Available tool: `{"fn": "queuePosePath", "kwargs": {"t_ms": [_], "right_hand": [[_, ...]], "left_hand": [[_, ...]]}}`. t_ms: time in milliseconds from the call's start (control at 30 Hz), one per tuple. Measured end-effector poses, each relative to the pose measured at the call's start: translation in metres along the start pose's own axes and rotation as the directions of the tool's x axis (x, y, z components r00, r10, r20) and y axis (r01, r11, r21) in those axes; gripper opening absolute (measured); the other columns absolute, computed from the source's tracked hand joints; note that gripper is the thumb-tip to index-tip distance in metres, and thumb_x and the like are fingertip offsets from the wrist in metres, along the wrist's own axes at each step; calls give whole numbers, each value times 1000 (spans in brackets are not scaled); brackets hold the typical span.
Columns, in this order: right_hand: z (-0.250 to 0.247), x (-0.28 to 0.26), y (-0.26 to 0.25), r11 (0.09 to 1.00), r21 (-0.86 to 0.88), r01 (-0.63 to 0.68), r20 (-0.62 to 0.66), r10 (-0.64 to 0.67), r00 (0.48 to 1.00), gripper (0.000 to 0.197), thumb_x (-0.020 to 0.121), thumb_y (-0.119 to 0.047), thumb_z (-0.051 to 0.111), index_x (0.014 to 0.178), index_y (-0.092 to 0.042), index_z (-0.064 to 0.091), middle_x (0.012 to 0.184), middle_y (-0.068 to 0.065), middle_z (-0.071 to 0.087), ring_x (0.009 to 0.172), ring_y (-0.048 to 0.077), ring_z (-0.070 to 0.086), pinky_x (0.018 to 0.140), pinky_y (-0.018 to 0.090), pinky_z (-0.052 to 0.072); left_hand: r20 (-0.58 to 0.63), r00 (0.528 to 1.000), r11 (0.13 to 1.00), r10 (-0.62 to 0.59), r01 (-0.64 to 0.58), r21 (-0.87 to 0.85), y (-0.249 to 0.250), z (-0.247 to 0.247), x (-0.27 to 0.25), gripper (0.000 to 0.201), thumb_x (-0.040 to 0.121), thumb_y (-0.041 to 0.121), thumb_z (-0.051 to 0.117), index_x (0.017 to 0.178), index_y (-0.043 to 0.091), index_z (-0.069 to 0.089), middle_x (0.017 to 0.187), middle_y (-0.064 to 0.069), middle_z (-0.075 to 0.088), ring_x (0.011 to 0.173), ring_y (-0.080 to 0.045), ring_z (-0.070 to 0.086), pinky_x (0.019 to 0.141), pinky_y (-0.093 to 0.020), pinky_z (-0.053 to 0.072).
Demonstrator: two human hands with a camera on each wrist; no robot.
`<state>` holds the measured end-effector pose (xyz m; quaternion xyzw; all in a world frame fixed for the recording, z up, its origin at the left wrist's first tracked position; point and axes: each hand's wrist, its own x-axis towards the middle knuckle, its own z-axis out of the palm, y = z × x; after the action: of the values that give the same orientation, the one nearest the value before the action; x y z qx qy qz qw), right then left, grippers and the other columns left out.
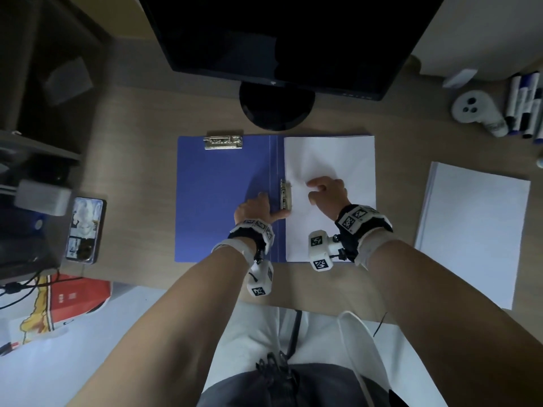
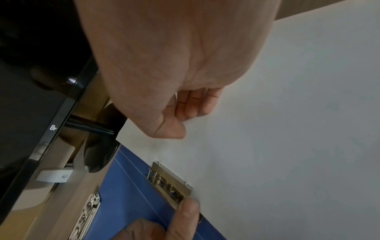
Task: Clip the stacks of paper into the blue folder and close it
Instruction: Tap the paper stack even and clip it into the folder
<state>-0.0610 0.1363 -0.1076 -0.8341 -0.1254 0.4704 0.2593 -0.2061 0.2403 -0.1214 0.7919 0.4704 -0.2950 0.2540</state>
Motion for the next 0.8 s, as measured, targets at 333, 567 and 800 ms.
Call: {"fn": "queuePosePath", "kwargs": {"t_ms": [333,567,800], "right_hand": [[-27,-17,-7,976,219,16,74,-33,997,44,83,1,55,125,-4,62,122,5,60,111,20,54,86,24,39],[-79,-43,36,983,185,-21,47,13,999,21,82,-7,59,100,-13,69,87,2,61,77,18,54,62,26,42],[-152,-59,80,998,35,-54,-50,56,997,31,96,-7,49,121,6,62,122,19,61,104,28,58,91,37,48]], "left_hand": [[69,993,919,-99,118,-376,14,-8,-21,56,79,59,63,51,16,40,50,-2,41,43,-19,40,50,-25,32],[-99,976,908,-193,139,-395,86,-22,-61,36,91,27,45,116,5,61,120,-12,65,108,-35,62,88,-38,48],[58,997,891,-53,73,-449,164,-18,-84,20,89,21,53,76,5,58,73,-7,58,79,-28,55,73,-29,41]]}}
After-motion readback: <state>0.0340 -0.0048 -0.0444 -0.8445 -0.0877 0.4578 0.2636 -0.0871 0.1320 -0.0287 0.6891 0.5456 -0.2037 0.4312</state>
